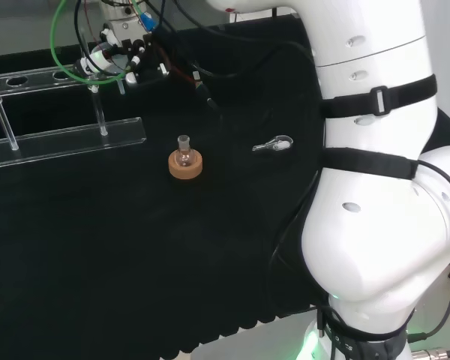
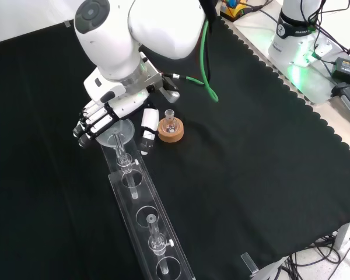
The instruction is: Pick up the funnel from the transparent funnel stand.
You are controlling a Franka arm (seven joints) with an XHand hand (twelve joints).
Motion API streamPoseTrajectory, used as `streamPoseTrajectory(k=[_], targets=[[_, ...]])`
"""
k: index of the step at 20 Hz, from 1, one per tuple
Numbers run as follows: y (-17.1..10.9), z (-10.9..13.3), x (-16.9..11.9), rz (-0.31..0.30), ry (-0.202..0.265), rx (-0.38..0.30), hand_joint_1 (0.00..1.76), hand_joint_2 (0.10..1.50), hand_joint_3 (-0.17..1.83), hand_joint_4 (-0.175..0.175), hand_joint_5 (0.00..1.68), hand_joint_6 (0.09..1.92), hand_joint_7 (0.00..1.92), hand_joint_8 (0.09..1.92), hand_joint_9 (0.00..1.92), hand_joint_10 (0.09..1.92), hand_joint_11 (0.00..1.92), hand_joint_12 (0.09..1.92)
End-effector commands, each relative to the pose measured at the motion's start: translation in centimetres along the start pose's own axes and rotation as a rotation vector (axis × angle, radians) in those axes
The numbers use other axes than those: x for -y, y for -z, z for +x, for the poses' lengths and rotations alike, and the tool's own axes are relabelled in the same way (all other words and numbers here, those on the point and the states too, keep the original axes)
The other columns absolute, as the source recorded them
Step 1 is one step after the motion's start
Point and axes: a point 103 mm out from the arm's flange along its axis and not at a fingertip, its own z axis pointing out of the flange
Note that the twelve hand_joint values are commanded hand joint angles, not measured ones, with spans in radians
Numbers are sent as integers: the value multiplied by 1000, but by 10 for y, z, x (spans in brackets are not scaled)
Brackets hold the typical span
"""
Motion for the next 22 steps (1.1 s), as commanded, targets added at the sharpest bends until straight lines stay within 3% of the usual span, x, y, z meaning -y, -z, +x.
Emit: streamPoseTrajectory(k=[1, 4, 7, 12, 15, 19, 22], targets=[[-2, 5, 4, -72, 32, 47, 30, 827, 33, 36, 128, 87, 47, 161, 37, 899, 252, 1579], [-4, 0, 5, -113, 49, 66, 47, 836, 31, 15, 259, 87, 16, 711, 205, 1003, 396, 1494], [-7, -3, 4, -149, 63, 73, 67, 847, 35, -15, 367, 87, 114, 980, 376, 1039, 522, 1434], [-6, -5, 3, -268, 85, 79, 170, 884, 54, -88, 536, 99, 466, 1148, 698, 1096, 744, 1365], [-6, -3, 5, -366, 95, 122, 375, 914, 71, -143, 606, 176, 641, 1235, 915, 1129, 994, 1254], [-4, 1, 6, -460, 103, 166, 724, 930, 91, -174, 596, 668, 896, 1343, 1217, 1152, 1325, 1163], [-3, 2, 6, -502, 106, 173, 882, 932, 106, -175, 696, 789, 1047, 1357, 1371, 1155, 1490, 1141]])
